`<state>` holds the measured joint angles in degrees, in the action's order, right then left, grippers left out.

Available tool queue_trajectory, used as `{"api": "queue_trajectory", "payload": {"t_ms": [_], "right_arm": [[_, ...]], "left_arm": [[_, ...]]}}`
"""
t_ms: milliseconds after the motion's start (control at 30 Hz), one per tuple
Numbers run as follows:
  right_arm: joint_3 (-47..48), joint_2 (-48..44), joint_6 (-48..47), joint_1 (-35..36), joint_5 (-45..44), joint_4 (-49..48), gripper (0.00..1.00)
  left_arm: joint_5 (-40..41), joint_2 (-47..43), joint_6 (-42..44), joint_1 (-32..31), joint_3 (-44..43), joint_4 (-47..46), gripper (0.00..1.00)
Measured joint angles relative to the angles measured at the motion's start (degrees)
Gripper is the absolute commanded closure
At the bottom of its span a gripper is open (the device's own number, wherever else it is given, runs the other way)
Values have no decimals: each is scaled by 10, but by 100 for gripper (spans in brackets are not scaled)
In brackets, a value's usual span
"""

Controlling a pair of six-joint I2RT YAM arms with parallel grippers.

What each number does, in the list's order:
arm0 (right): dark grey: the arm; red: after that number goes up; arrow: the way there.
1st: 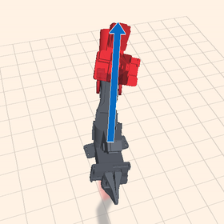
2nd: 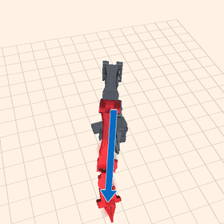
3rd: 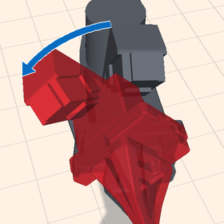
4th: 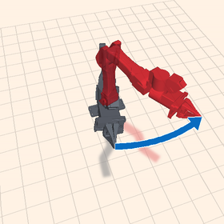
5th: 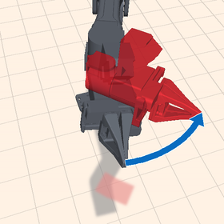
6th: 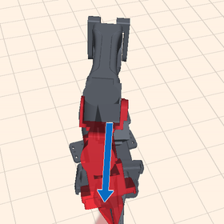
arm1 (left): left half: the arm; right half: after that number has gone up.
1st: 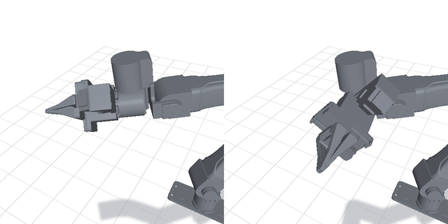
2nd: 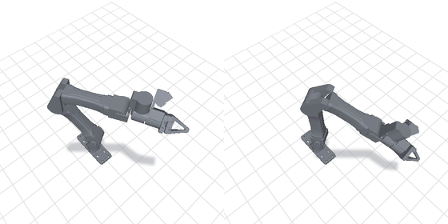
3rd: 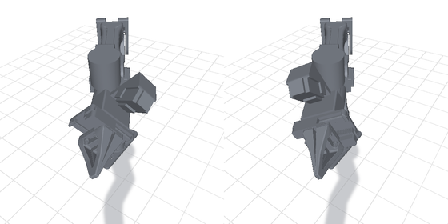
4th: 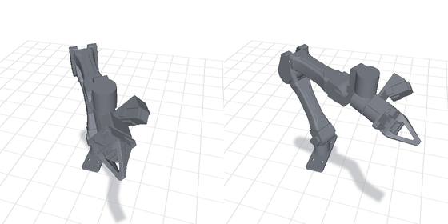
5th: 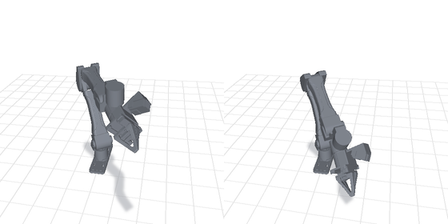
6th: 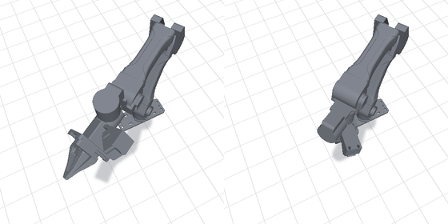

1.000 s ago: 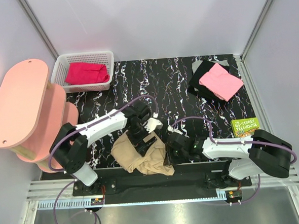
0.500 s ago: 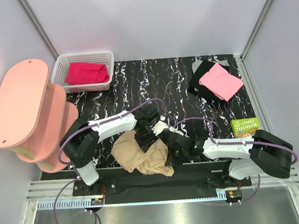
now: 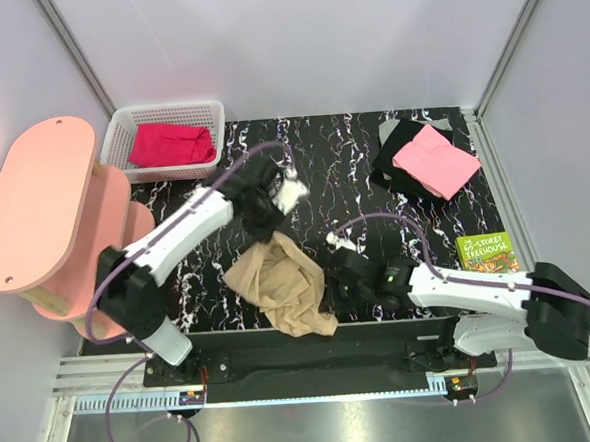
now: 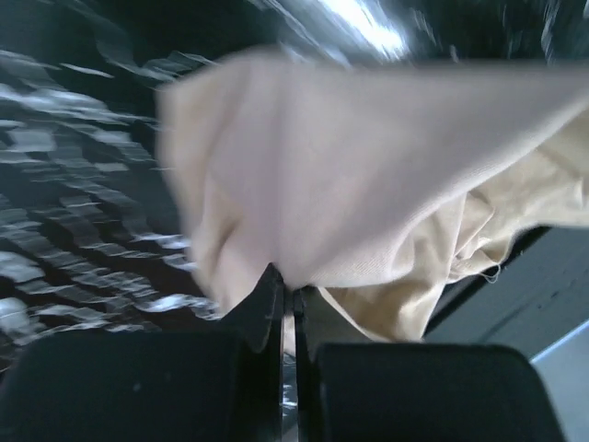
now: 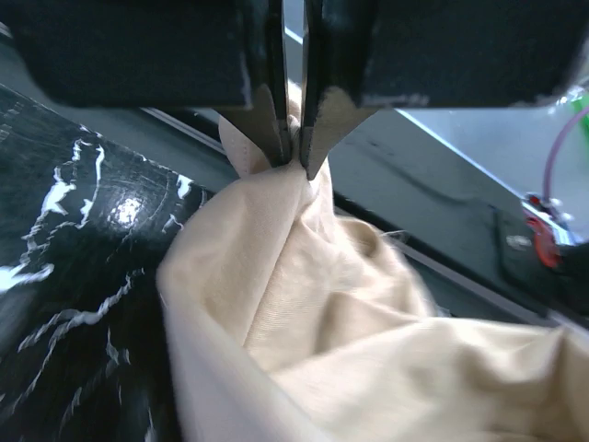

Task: Fold and stack the t-shirts
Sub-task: Flatten out the tshirt

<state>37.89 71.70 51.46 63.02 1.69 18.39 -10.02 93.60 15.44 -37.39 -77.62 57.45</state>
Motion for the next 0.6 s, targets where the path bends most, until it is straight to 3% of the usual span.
{"api": "queue_trajectory", "payload": {"t_ms": [200, 433, 600], "right_arm": [[120, -70, -53, 0, -69, 98, 100], [264, -144, -103, 1, -151, 237, 100], [393, -178, -133, 1, -192, 311, 100]], "left_arm": [[27, -98, 40, 59, -156, 76, 100], [81, -190, 79, 57, -230, 167, 100], [110, -206, 107, 56, -344, 209, 100]]}}
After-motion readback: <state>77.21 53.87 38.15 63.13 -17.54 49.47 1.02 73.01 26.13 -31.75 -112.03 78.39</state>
